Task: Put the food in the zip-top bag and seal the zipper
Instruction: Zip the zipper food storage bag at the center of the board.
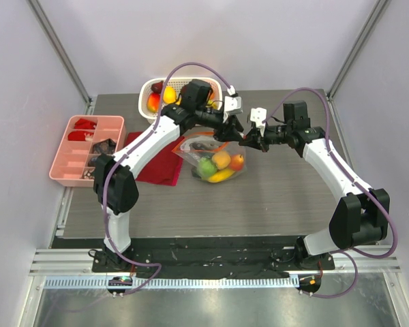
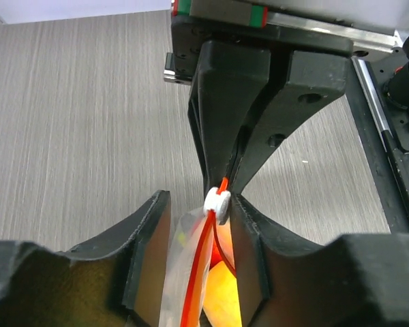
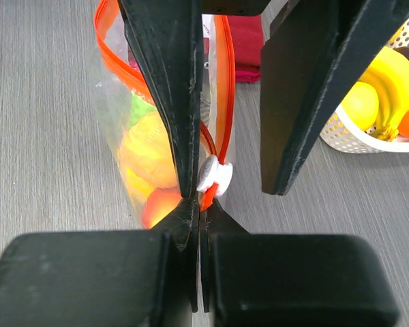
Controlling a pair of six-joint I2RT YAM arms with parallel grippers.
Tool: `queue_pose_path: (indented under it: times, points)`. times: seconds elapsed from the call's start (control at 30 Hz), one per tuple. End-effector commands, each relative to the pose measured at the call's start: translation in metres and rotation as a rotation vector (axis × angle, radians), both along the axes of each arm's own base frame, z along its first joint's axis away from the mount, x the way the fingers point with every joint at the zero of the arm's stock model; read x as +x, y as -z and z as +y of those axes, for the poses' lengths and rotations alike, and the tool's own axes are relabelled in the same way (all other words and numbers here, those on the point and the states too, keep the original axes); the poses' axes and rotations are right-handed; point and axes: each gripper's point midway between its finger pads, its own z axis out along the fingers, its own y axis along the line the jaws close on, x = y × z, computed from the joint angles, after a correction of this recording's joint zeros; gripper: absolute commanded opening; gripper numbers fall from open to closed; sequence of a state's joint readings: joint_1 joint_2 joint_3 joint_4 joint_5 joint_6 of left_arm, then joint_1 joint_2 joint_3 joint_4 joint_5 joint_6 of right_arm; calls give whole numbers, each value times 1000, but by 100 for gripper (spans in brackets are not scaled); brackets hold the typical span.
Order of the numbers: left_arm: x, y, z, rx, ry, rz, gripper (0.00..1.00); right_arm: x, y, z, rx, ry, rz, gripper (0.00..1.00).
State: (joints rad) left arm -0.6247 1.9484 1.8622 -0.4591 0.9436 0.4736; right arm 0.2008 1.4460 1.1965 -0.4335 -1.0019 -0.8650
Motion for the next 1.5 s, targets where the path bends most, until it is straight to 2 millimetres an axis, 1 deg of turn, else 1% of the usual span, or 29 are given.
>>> queue_pose_path:
  times: [0.0, 0.03, 0.07, 0.13, 0.17, 0.27, 0.43, 0.53, 0.6, 0.8, 0.97, 1.0, 1.03, 1.07, 1.1, 1.13, 1.17, 1.23, 1.4, 1.47]
  points:
    - [-6, -24, -8, -62, 43, -47, 38, 2, -26, 3, 38, -20, -87, 1]
    - [-6, -24, -8, -61, 44, -44, 35, 2, -26, 2, 38, -19, -88, 1]
    - [-7, -20, -7, -50, 43, -31, 28, 2, -27, 2, 38, -16, -91, 1]
    - [-7, -17, -3, -30, 44, -39, 22, 3, -26, 0, 37, -9, -87, 1]
    - [-7, -12, 0, -11, 40, -19, 16, 3, -26, -1, 37, -4, -84, 1]
    - [-3, -8, 7, 6, 30, -23, 6, 4, -26, -2, 38, 4, -75, 1]
    - [-1, 4, 23, 69, 14, -18, 5, 5, -24, -7, 42, 16, -68, 1]
    - [4, 10, 33, 100, -8, -20, 6, 5, -26, -10, 46, 22, -71, 1]
    - [9, 11, 39, 109, -23, -22, 6, 4, -25, -11, 45, 25, -70, 1]
    - [13, 18, 55, 157, -45, -24, 6, 2, -21, -15, 44, 32, -62, 1]
    - [14, 19, 62, 173, -53, -24, 0, 1, -21, -16, 45, 41, -57, 1]
    - [13, 17, 61, 166, -49, -25, 0, 0, -23, -15, 55, 47, -40, 9]
    - [11, 13, 58, 155, -42, -26, 0, 0, -25, -14, 63, 44, -33, 36]
    - [12, 13, 56, 151, -41, -25, 0, 1, -30, -13, 71, 39, -38, 48]
    - [11, 10, 54, 147, -37, -31, 0, 0, -33, -11, 82, 33, -28, 55]
    - [8, 9, 50, 146, -27, -31, 0, -1, -35, -10, 88, 30, -24, 59]
    - [7, 10, 48, 147, -23, -29, 0, 1, -41, -9, 97, 29, -36, 61]
    - [4, 9, 44, 140, -15, -23, 0, 1, -45, -6, 103, 23, -35, 61]
    - [2, 9, 38, 132, -9, -25, 0, -1, -53, 1, 106, -7, -60, 61]
    - [3, 8, 35, 128, -10, -29, 0, -2, -56, 6, 109, -20, -64, 58]
